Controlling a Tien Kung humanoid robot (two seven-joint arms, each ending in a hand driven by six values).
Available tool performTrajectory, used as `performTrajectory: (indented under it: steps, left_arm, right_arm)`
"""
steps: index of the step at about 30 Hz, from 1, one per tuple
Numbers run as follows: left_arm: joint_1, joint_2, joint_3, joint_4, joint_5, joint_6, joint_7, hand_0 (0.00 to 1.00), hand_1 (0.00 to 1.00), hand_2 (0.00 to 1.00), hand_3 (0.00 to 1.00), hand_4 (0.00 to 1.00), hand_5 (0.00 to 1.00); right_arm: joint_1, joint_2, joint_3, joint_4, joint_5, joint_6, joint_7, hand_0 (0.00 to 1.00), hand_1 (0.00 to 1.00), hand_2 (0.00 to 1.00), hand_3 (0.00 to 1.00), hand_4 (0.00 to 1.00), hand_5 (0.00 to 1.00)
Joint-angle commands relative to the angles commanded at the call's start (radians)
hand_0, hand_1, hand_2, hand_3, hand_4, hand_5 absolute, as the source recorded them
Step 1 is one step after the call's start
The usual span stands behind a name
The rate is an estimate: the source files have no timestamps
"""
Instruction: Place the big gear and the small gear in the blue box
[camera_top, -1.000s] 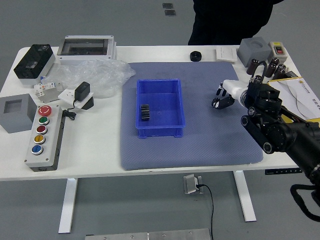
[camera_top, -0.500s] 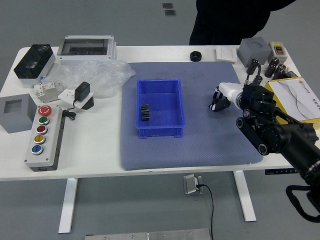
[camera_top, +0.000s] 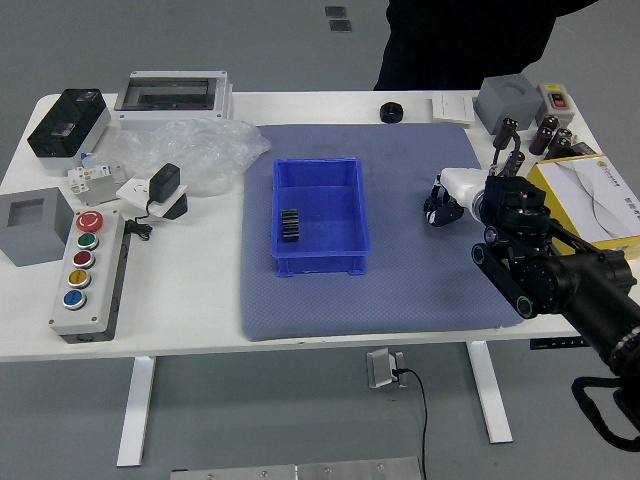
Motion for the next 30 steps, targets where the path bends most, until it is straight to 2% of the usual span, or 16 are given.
performTrajectory:
  steps: [3,4,9,10,15,16,24,30]
  left_arm:
    - [0.001,-0.001,0.0,0.0,0.0,0.0,0.0,0.813,0.818,0.816,0.761,0.507,0.144]
    - [0.001,-0.001,0.0,0.0,0.001,0.0,0.0,0.813,0.818,0.815,0.762,0.507,0.144]
    - [0.0,-0.001,0.0,0.0,0.0,0.0,0.0,0.813,0.818,0.815,0.762,0.507,0.144]
    - [0.0,-0.001,0.0,0.0,0.0,0.0,0.0,0.812,0.818,0.815,0.762,0.507,0.144]
    - [-0.001,-0.002,0.001,0.0,-0.002,0.0,0.0,0.812,0.818,0.815,0.762,0.507,0.144]
    - [-0.001,-0.002,0.001,0.0,-0.002,0.0,0.0,0.812,0.817,0.814,0.76,0.506,0.144]
    - [0.0,-0.003,0.0,0.0,-0.003,0.0,0.0,0.813,0.815,0.816,0.761,0.507,0.144]
    - [0.0,-0.001,-0.002,0.0,-0.004,0.001,0.0,0.813,0.817,0.816,0.761,0.506,0.144]
  right_arm:
    - [-0.003,0.001,0.002,-0.002,-0.012,-0.006,-0.001,0.549,0.504,0.602,0.646,0.492,0.274]
    - [-0.003,0.002,0.003,-0.003,-0.016,-0.008,-0.001,0.477,0.475,0.573,0.64,0.438,0.239]
    - [-0.005,0.005,0.009,-0.008,-0.034,-0.022,-0.001,0.477,0.475,0.573,0.64,0.438,0.239]
    - [-0.005,0.006,0.01,-0.009,-0.037,-0.025,-0.001,0.428,0.439,0.522,0.636,0.425,0.234]
    - [-0.007,0.011,0.013,-0.012,-0.041,-0.039,-0.003,0.428,0.439,0.522,0.636,0.425,0.234]
    - [-0.007,0.012,0.014,-0.013,-0.041,-0.043,-0.002,0.385,0.398,0.472,0.609,0.428,0.229]
    - [-0.012,0.012,0.02,-0.011,-0.036,-0.065,0.001,0.378,0.39,0.447,0.589,0.432,0.221]
    - [-0.021,-0.003,0.04,0.011,-0.039,-0.068,0.002,0.38,0.391,0.439,0.585,0.434,0.221]
